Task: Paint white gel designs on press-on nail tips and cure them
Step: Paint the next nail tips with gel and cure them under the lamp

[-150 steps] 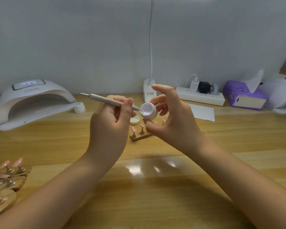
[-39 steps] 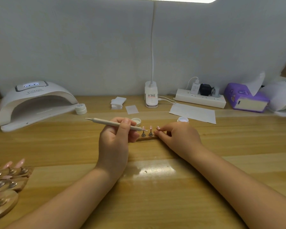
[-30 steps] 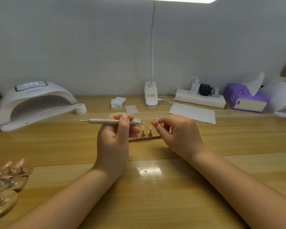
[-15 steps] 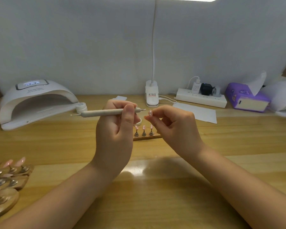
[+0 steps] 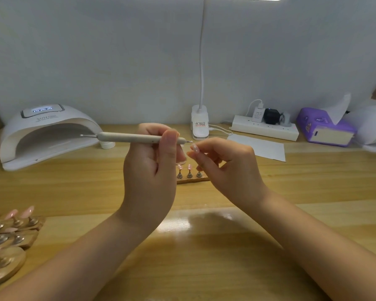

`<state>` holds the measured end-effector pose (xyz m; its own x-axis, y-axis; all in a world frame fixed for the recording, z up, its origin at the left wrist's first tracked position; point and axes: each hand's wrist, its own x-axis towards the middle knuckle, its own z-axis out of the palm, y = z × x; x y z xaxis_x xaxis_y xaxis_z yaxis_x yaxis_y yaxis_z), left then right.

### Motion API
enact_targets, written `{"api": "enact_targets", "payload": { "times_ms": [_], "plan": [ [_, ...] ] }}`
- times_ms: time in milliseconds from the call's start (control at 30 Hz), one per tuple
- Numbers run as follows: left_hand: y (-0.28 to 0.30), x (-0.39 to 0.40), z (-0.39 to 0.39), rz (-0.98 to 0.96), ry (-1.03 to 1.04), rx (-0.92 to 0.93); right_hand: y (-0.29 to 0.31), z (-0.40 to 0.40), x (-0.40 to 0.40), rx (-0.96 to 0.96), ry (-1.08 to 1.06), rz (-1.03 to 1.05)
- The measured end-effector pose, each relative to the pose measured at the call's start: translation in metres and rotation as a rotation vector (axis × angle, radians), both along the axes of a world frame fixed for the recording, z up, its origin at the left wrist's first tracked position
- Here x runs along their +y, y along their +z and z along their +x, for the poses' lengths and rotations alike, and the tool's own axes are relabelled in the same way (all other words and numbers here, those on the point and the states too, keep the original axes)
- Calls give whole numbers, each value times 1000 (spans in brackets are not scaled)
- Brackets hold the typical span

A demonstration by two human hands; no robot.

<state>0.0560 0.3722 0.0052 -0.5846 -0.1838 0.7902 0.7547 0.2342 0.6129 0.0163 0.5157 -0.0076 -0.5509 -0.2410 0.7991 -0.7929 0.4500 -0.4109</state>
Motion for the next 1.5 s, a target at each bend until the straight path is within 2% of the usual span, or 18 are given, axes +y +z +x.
{"api": "enact_targets", "payload": {
  "times_ms": [500, 1500],
  "plan": [
    [0, 0, 0, -109, 77, 19, 1, 2, -1, 20, 14, 4],
    [-1, 0, 0, -110, 80, -4, 1, 2, -1, 43, 5, 28]
  ]
}}
